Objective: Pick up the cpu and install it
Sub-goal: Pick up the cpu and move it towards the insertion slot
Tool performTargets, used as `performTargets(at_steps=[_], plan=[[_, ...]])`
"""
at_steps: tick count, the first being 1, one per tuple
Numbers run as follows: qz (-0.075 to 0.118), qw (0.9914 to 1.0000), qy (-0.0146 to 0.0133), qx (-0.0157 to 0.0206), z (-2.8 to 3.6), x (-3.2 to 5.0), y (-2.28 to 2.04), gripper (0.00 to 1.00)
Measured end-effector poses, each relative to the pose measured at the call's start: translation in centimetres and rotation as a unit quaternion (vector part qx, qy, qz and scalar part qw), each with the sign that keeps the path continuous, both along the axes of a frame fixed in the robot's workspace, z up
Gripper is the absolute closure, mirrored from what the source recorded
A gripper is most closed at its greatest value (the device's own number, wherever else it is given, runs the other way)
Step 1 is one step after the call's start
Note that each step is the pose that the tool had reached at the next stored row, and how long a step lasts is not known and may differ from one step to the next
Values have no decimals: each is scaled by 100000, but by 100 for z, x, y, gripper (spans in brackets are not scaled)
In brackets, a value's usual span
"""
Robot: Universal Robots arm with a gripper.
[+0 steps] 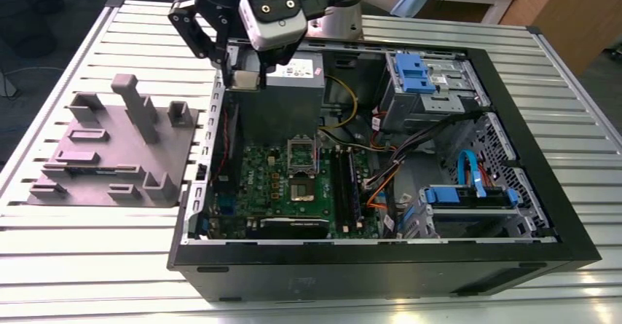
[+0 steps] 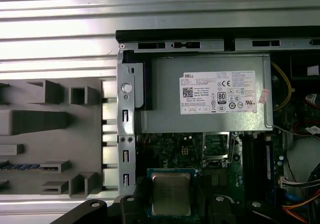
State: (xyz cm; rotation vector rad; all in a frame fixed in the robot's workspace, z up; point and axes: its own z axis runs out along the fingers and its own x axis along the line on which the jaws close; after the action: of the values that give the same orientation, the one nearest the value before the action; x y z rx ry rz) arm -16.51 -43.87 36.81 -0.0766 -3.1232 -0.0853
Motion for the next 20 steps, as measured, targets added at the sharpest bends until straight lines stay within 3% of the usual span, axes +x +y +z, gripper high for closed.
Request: performTargets(at_steps=[20], plan=[[2, 100000, 2, -3, 0, 48, -4, 53]])
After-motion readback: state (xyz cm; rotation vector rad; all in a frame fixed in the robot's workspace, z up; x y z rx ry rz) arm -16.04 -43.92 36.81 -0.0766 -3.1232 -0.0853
